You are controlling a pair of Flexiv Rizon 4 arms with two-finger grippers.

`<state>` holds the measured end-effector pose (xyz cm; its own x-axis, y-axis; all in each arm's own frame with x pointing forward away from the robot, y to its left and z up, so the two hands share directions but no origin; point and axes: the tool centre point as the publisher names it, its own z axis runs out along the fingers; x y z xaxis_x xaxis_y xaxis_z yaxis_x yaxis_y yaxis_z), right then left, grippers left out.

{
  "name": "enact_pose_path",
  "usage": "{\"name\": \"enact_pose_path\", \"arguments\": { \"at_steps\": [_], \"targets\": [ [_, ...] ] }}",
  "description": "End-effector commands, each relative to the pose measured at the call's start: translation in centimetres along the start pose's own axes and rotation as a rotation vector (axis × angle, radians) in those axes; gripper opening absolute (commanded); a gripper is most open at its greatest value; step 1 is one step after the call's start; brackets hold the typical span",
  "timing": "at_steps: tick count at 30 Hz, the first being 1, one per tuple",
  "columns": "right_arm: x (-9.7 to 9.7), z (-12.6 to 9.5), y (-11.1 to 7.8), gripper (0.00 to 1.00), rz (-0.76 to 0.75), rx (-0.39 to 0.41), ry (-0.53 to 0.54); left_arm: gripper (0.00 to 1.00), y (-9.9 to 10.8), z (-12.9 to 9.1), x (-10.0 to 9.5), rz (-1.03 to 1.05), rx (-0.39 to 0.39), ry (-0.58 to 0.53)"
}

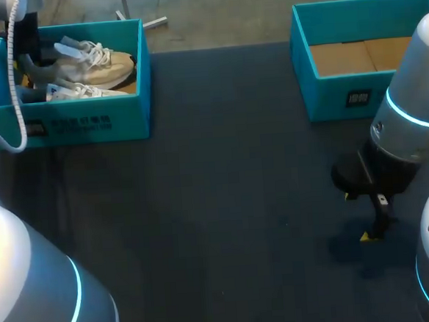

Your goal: Take the shoe out of the shoebox, open the shoe tongue, remove and reinsert the insole, then place the shoe into the shoebox

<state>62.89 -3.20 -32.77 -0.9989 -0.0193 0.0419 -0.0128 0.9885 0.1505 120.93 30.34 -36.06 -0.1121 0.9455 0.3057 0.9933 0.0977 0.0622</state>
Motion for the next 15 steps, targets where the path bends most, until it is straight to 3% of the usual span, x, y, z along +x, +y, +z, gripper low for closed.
{"name": "enact_pose_path", "arguments": {
  "at_steps": [1,5,10,13,15],
  "targets": [
    [0.1,0.1,0.0,1.00,0.001,0.001,-0.002,0.45,-0.8,-1.0,0.3,0.007,-0.019,-0.021],
    [0.1,0.1,0.0,1.00,0.001,0.001,-0.002,0.53,-1.0,-2.3,0.1,0.014,-0.032,-0.038],
    [0.1,0.1,0.0,1.00,0.001,0.001,-0.002,0.77,-1.2,-4.3,0.2,0.022,-0.039,-0.060],
    [0.1,0.1,0.0,1.00,0.001,0.001,-0.002,0.99,-1.4,-5.6,0.7,0.026,-0.045,-0.079],
    [0.1,0.1,0.0,1.00,0.001,0.001,-0.002,1.00,-1.6,-6.5,1.1,0.025,-0.049,-0.082]
  ]
}}
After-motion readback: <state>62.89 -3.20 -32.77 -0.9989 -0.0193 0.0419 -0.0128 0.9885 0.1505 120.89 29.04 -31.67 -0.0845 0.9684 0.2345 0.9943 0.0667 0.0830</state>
